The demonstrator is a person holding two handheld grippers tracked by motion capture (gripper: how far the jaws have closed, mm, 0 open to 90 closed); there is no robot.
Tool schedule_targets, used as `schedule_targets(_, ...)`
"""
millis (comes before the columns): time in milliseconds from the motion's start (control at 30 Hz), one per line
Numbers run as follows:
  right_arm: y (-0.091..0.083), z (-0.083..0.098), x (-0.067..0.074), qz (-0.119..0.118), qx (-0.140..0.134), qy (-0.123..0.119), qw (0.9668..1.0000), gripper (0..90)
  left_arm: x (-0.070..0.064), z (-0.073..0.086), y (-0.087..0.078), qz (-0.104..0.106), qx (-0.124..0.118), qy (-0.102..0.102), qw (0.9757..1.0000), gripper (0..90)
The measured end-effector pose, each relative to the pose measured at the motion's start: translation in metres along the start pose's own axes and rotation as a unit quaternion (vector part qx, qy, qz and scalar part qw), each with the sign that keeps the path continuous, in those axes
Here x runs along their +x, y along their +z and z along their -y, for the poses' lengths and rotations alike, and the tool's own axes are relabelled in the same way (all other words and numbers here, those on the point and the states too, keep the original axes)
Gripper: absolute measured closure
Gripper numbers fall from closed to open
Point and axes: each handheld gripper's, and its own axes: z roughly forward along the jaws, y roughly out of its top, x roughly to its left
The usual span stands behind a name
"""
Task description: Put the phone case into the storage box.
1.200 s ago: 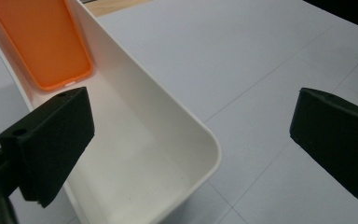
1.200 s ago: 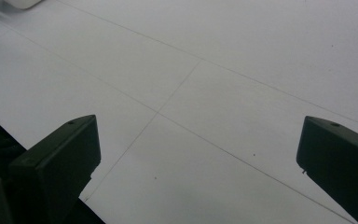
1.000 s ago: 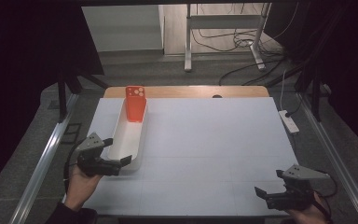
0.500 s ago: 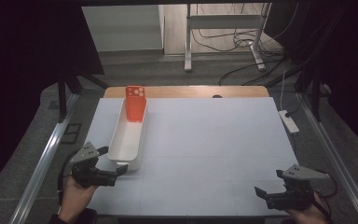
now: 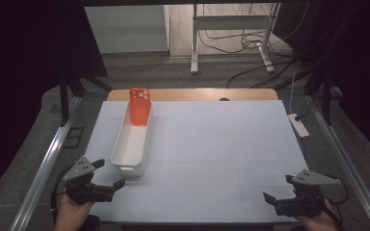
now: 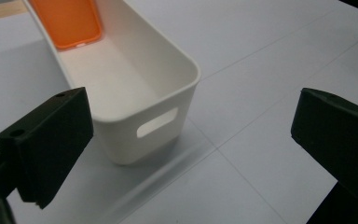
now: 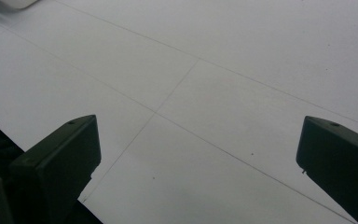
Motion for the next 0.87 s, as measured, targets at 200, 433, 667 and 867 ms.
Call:
schedule_targets(200, 0.0, 0.0, 0.0, 0.002, 0.001, 0.001, 1.0, 0.1, 0.0, 0.009, -0.005, -0.01, 0.004, -0.005, 0.9999, 0.0)
schedule_targets(433, 0.0, 0.0, 0.0, 0.002, 0.001, 0.001, 1.0, 0.1, 0.0, 0.02, -0.011, -0.025, 0.013, -0.007, 0.9996, 0.0)
schedule_targets(667, 0.0, 0.0, 0.0, 0.002, 0.002, 0.001, 1.0, 0.1, 0.002, 0.025, -0.011, -0.029, 0.02, -0.013, 0.9993, 0.0)
schedule_targets(867, 0.001, 0.0, 0.0, 0.003, 0.003, -0.001, 1.0, 0.1, 0.002, 0.024, -0.011, -0.026, 0.021, -0.016, 0.9993, 0.0)
